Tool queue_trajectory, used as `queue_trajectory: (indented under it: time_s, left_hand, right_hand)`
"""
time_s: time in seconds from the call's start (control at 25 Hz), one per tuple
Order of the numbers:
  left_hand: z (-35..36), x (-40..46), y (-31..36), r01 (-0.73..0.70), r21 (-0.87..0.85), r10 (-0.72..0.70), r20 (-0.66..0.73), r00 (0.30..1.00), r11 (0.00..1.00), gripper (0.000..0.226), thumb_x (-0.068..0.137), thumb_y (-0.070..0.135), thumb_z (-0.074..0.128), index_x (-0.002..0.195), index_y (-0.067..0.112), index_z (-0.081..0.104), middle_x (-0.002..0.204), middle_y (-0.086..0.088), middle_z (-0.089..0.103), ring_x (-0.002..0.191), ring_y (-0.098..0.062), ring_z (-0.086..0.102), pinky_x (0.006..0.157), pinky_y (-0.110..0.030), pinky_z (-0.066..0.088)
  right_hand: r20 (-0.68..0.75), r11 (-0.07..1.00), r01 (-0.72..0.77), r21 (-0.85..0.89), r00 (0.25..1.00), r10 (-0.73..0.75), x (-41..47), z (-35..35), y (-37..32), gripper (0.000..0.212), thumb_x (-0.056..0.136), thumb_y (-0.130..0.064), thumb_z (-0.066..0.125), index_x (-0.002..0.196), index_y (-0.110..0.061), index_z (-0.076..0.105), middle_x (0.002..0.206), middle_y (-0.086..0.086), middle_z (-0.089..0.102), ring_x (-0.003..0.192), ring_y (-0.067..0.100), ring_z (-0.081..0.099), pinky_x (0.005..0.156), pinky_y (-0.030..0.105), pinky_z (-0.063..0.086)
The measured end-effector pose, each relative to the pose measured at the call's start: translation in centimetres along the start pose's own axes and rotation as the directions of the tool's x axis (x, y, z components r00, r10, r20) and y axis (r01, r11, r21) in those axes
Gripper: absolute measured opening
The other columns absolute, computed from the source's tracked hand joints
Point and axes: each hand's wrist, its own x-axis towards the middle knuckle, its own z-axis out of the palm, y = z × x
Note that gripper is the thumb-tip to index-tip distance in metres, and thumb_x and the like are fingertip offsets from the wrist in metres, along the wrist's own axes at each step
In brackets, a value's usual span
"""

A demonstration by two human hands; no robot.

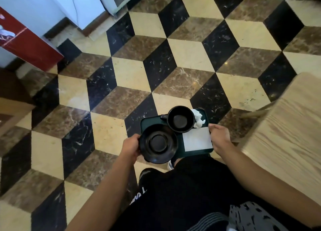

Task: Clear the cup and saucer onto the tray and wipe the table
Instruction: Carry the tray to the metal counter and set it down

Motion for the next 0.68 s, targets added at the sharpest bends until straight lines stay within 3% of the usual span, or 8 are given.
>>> queue_trajectory:
  time_s: [0.12,0.36,0.56,0.68]
  left_hand:
    - [1.5,1.7,4.3,-0.01,0.014,0.01,0.001,1.0,1.0,0.013,0.094,0.008,0.053,0.082,0.008,0.056,0.067,-0.011,0.051,0.059,-0.025,0.049,0.053,-0.032,0.039]
    - [5.3,5.5,11.9,-0.04,0.118,0.036,0.04,0.999,0.992,0.028,0.095,0.007,0.05,0.067,0.013,0.049,0.042,-0.001,0.047,0.032,-0.015,0.043,0.039,-0.019,0.033]
    - [10.6,9.0,18.4,-0.057,0.198,0.037,0.105,0.994,0.979,0.018,0.095,0.013,0.053,0.077,0.01,0.053,0.064,-0.01,0.052,0.052,-0.023,0.049,0.054,-0.032,0.041]
    - [14.7,11.4,22.7,-0.094,0.228,0.06,0.154,0.986,0.969,0.021,0.092,0.014,0.057,0.071,0.012,0.056,0.056,-0.006,0.056,0.048,-0.022,0.052,0.051,-0.027,0.041]
  right_hand:
    - [-0.032,1.0,0.007,0.011,0.999,-0.007,1.4,1.3,-3.3,0.027,0.105,-0.014,0.056,0.124,-0.009,0.075,0.128,0.012,0.073,0.119,0.037,0.068,0.105,0.055,0.055]
    - [-0.086,0.998,-0.019,0.068,0.996,0.025,4.6,1.9,-8.1,0.025,0.103,-0.007,0.053,0.098,-0.001,0.077,0.12,0.03,0.071,0.096,0.036,0.072,0.092,0.067,0.057]
    - [-0.167,0.99,-0.057,0.133,0.983,0.079,7.8,2.0,-12.3,0.028,0.106,-0.013,0.053,0.118,-0.009,0.077,0.115,0.018,0.077,0.104,0.042,0.073,0.092,0.059,0.061]
    - [-0.214,0.979,-0.07,0.189,0.97,0.111,10.2,1.7,-15.3,0.03,0.106,-0.011,0.052,0.128,-0.009,0.073,0.122,0.011,0.074,0.108,0.035,0.072,0.098,0.055,0.059]
